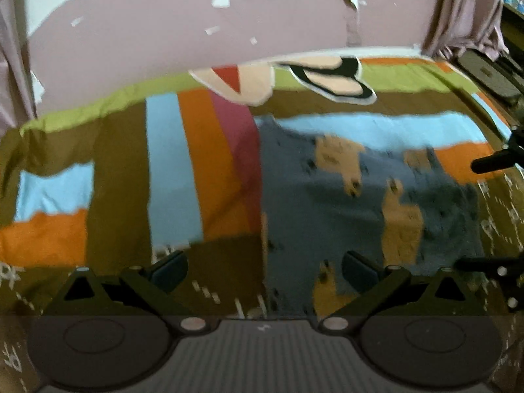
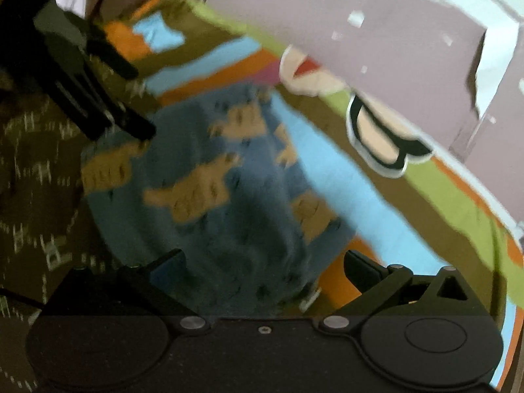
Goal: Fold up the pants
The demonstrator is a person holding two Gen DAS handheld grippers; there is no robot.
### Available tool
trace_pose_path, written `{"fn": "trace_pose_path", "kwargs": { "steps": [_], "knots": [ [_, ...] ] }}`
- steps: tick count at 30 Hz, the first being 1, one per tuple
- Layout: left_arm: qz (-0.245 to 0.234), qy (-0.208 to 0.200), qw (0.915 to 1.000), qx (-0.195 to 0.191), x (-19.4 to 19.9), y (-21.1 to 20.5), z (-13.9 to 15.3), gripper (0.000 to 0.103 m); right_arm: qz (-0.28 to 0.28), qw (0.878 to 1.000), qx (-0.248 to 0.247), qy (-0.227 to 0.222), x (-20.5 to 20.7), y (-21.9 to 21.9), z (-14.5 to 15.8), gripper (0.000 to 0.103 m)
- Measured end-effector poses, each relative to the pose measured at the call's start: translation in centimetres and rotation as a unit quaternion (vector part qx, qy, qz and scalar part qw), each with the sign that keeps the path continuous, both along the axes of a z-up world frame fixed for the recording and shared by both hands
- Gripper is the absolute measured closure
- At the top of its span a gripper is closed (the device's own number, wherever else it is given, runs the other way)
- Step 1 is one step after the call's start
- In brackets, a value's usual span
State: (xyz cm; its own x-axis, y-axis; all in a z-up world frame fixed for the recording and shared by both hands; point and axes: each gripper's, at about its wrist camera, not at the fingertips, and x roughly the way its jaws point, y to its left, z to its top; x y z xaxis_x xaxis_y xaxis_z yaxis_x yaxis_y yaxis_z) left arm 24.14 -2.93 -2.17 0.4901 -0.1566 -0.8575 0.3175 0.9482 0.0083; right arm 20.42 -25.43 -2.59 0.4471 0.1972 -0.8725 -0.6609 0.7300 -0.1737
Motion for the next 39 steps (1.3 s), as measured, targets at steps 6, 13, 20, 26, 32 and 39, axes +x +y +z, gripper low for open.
{"fn": "trace_pose_path", "kwargs": {
  "steps": [6, 13, 20, 26, 32, 39],
  "knots": [
    [-0.023, 0.038, 0.9986, 0.028, -2.2, 0.2, -1.9, 0.001, -0.03, 0.999, 0.032, 0.028, -1.0, -1.8, 0.3, 0.001],
    [-0.011, 0.063, 0.9977, 0.021, -2.5, 1.2, -2.1, 0.0, -0.074, 0.994, 0.07, 0.025, 0.6, -2.8, 1.3, 0.001],
    [-0.018, 0.097, 0.9944, 0.039, -2.8, 1.2, -0.9, 0.0, -0.066, 0.994, 0.054, 0.063, 1.0, -4.1, -0.6, 0.001],
    [-0.015, 0.1, 0.9942, 0.036, -3.2, 1.8, -0.2, 0.0, -0.08, 0.994, 0.058, 0.053, 1.4, -5.9, 0.1, 0.001],
    [0.009, 0.119, 0.9921, 0.039, -2.9, 2.5, -0.5, 0.0, -0.121, 0.985, 0.111, 0.056, 2.4, -8.1, 1.1, 0.001],
    [0.035, 0.093, 0.995, -0.011, -2.9, 3.4, 0.1, 0.0, -0.129, 0.973, 0.175, 0.079, 3.7, -7.8, 1.0, 0.001]
  ]
}}
